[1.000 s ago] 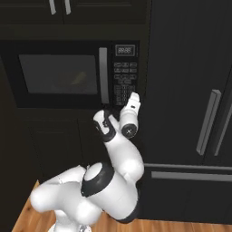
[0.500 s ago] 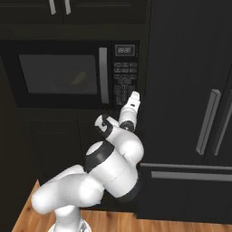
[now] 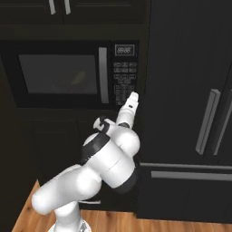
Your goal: Pick the corn from the sink and place it in the bowl. Then pick the bowl and place it in the microwave. Then close the microwave door and press the start button.
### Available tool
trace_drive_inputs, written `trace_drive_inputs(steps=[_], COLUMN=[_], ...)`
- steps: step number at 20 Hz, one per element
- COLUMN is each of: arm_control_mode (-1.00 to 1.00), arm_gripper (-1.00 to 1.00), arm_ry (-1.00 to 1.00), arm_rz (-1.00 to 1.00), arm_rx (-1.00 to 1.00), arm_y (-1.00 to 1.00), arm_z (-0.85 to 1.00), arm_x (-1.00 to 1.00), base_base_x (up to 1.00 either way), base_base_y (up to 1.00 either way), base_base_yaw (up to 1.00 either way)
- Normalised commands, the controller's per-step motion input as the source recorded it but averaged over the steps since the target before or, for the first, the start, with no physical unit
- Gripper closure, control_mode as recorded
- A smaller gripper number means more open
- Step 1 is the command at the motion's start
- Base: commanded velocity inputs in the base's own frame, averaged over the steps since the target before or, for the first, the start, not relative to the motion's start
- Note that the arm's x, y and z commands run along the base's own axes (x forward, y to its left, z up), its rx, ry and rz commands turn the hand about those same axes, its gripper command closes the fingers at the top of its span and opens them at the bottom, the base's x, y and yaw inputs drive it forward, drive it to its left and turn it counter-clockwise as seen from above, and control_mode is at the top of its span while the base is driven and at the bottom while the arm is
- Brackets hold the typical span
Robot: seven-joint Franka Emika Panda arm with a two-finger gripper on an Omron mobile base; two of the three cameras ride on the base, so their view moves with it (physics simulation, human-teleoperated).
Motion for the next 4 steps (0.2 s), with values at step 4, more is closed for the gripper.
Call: trace_drive_inputs(steps=[4], arm_control_mode=[-1.00], arm_gripper=[1.00], arm_ry=[0.00], arm_rz=[0.00], arm_rx=[0.03], arm_y=[-0.10], arm_z=[0.00], arm_x=[-0.01], base_base_x=[0.00], base_base_y=[0.00], base_base_yaw=[0.00])
